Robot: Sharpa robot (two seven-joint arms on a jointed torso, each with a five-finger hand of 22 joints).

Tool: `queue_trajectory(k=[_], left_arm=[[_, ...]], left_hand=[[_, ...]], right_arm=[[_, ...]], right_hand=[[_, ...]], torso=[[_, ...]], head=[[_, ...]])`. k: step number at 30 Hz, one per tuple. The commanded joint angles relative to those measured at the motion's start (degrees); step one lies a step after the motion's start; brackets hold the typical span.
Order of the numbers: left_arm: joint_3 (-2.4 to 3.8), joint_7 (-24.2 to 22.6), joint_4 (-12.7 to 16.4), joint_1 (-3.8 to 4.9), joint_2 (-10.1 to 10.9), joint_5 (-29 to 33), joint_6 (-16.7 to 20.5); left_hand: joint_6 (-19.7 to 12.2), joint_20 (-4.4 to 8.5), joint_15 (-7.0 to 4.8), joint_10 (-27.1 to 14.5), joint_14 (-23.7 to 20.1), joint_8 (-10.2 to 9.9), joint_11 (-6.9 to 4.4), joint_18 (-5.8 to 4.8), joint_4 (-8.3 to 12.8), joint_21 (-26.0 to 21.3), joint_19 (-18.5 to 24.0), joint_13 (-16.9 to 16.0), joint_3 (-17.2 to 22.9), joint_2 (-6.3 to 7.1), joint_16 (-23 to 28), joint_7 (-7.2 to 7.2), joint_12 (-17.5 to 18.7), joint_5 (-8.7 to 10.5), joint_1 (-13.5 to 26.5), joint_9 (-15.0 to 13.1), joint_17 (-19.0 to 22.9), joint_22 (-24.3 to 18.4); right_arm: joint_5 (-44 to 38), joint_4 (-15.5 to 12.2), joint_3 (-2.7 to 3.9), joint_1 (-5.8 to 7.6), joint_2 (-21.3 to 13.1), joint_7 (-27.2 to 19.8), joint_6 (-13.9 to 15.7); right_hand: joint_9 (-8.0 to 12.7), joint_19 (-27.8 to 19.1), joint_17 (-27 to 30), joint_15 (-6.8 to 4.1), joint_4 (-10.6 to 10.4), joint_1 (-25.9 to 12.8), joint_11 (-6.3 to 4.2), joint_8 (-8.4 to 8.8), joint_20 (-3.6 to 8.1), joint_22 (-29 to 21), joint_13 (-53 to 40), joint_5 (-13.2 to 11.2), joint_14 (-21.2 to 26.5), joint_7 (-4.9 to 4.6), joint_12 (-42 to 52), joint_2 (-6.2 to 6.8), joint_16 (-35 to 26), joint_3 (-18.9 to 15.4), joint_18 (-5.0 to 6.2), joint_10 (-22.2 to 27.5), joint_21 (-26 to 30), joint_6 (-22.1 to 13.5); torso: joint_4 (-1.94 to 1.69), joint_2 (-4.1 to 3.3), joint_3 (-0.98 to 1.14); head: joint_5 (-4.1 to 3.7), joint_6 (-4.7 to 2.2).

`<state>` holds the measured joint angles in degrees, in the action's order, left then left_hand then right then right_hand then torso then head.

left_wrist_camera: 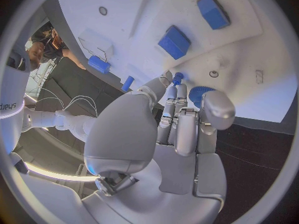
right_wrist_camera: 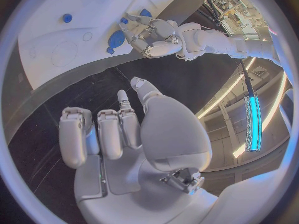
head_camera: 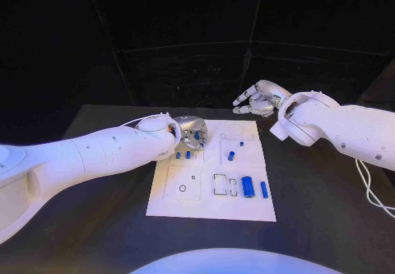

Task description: Assemble the parts on the task board

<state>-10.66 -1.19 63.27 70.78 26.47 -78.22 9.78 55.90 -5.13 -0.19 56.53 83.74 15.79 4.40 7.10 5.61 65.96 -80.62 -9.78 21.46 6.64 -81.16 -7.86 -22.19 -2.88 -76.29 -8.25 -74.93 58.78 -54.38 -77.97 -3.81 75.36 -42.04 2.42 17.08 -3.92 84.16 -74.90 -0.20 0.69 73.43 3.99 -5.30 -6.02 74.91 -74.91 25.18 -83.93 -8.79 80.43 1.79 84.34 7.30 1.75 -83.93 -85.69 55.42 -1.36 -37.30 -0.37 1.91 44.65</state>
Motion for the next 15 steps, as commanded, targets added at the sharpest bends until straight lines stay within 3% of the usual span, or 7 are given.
queue_trajectory(k=[1, 15], left_arm=[[0.04, 0.74, -0.27, -0.02, -0.21, -0.46, -1.72], [0.06, 1.14, -1.25, -0.18, -0.81, -0.46, -3.18]], left_hand=[[0.38, -0.16, -0.15, 0.37, 2.79, -0.27, 0.14, -0.87, -0.03, 0.23, -0.28, 0.21, 0.49, -0.48, -0.1, 0.01, 0.39, 0.09, -0.21, 0.15, -0.45, 0.01], [0.59, -0.19, -0.11, 0.66, 2.78, -0.64, 0.18, -0.91, 0.04, 0.38, -0.31, 0.76, 1.16, -0.98, -0.09, -0.08, 0.78, 0.09, -0.24, 0.5, -0.34, 0.25]], right_arm=[[-0.17, -0.04, 0.04, 0.11, 0.09, -0.25, -0.34], [-0.17, 0.01, 0.04, 0.11, 0.21, -0.3, -0.36]], right_hand=[[0.07, 0.66, -3.34, -0.41, 0.09, -0.45, -0.24, 0.34, 0.35, 4.97, -7.67, 0.32, -3.51, -0.14, -0.03, -0.01, -0.26, 0.39, 0.55, -0.36, 0.32, 0.0], [0.07, 0.66, -3.34, -0.41, 0.09, -0.45, -0.24, 0.34, 0.35, 4.97, -7.67, 0.32, -3.51, -0.14, -0.03, -0.01, -0.26, 0.39, 0.55, -0.36, 0.32, 0.0]], torso=[[-0.02, -0.01, -0.03], [0.0, 0.0, -0.02]], head=[[-0.1, 0.04], [-0.01, 0.07]])
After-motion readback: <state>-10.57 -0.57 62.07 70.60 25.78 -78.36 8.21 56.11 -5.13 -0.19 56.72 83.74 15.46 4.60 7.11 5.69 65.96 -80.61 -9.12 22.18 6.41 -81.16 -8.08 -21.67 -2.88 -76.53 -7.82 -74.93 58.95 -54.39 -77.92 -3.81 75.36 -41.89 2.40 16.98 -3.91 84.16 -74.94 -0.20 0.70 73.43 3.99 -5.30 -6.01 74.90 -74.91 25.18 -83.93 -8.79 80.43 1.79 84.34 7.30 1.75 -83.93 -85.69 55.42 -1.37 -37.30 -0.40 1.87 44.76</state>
